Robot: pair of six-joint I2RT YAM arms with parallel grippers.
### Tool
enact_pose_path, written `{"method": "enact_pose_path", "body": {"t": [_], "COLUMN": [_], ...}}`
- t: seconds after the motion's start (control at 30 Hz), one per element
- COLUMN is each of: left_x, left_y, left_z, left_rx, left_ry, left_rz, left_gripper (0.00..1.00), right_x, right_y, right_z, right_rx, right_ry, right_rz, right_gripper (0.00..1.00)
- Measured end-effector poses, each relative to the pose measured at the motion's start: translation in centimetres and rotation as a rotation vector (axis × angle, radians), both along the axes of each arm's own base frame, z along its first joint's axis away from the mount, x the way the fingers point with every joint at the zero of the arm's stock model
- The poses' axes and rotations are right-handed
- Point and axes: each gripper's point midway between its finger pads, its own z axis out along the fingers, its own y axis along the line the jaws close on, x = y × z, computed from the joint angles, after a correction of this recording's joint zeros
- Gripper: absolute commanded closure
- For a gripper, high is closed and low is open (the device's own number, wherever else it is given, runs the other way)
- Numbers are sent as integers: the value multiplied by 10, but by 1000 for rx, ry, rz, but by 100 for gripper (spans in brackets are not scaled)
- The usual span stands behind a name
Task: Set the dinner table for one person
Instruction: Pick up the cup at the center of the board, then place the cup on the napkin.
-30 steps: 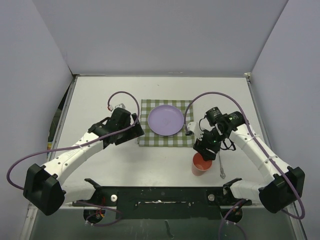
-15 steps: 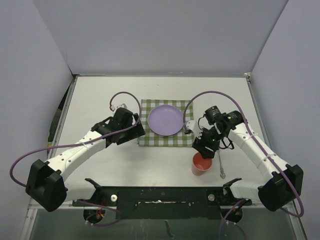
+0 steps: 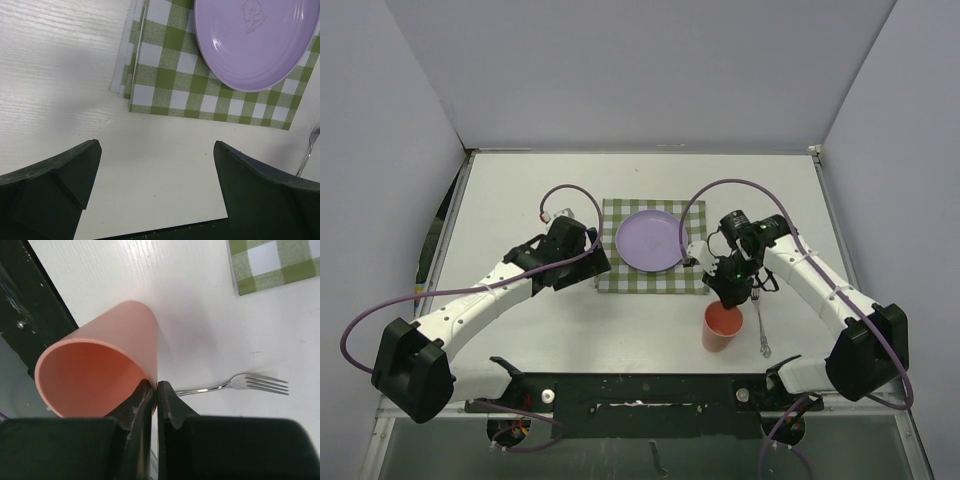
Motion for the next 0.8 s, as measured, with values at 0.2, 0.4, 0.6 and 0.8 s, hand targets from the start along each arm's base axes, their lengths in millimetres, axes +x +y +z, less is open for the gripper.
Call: {"method": "enact_pose_path", "body": {"t": [0.2, 0.4, 0.6, 0.8], "left_x": [0, 0, 8, 11], "left_y": [0, 1, -3, -3], "left_z": [-1, -3, 6, 11], "left_rx": [3, 17, 27, 33], "left_ry": [1, 3, -22, -39], "left_rz": [-1, -13, -41, -56], "left_gripper": [2, 2, 2, 2], "right_x": [9, 63, 153, 218], "right_y": [4, 19, 36, 29], "right_z": [2, 46, 117, 116], "right_rx": [0, 29, 105, 99], "right_ry": [-7, -185, -458, -534], "right_rz": [-4, -3, -86, -218], "right_gripper": [100, 100, 100, 100]}}
